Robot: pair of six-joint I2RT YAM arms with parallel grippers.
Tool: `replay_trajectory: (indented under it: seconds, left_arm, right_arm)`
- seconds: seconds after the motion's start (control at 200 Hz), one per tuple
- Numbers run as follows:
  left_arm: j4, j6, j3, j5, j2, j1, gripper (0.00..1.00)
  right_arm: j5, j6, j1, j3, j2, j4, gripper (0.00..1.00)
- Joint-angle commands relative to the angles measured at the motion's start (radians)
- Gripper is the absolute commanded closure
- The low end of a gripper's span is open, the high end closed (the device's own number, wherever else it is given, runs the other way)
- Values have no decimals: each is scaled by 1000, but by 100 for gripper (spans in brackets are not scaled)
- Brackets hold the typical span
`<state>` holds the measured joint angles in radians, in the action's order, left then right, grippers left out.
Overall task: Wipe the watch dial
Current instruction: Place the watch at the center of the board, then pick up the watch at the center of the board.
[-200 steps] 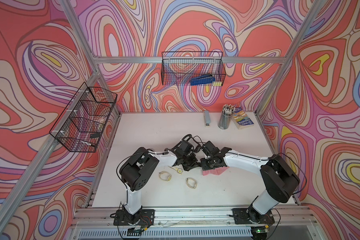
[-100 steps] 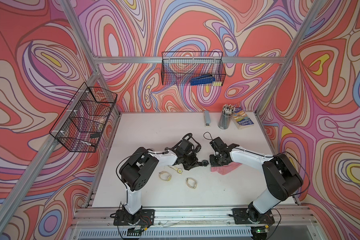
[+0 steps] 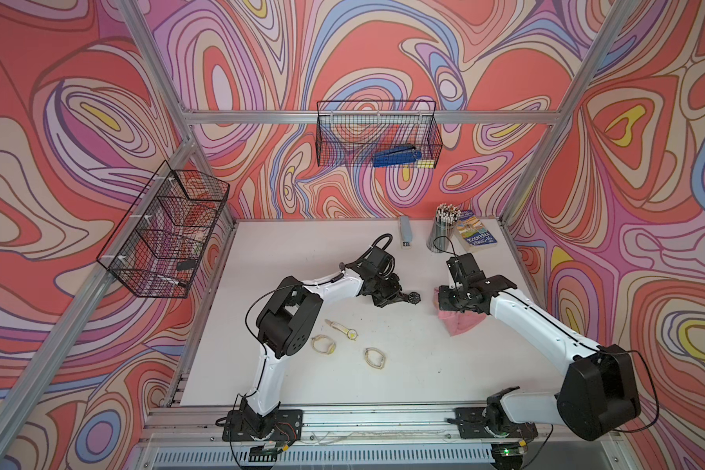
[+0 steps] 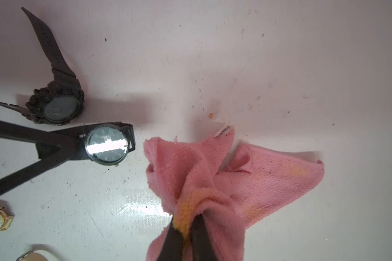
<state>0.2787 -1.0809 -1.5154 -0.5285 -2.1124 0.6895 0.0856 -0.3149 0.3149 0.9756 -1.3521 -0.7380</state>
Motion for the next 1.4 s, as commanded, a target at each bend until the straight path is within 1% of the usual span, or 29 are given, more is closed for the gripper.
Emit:
replay_trajectory:
  seconds: [0.0,0.265,0.351,0.491,0.616,0.686,0.781,1.007,1.192,1.277,1.397]
  left_arm:
    - [116,35,-41,-17,-54,-11,100]
    - [135,38,-66,-24,-92,-30,100]
    - [144,44,-73,-25,-92,-30,92]
    - [159,59,-71,-3,-67,-30,67]
    - [194,82,-52,45,-17,-30,50]
    - [204,93,-28,66,17,-30,44]
    - [218,104,5,81,55,-30,39]
    - [259,115,91,113,156,-30,38]
    - [357,135,177,120,281,-28,39]
    - [399,124,243,124,347,-28,40]
    - [382,84,356,112,425,-24,42]
  right_arm:
    - [-21,3,1,-30,2,-3,100]
    - [-54,-19,1,-77,5,34,100]
    - [-56,-22,1,-80,2,35,100]
    - [-59,-26,1,-84,7,36,100]
    - [-46,-28,1,-91,16,32,100]
    - [-47,-29,1,-87,17,23,100]
    - [-50,-28,1,-85,16,22,100]
    - [-54,-31,1,-93,40,19,100]
    - [-55,-31,1,-101,50,31,100]
    - [-68,-36,1,-109,52,50,100]
    - [-85,-39,1,-125,46,77,100]
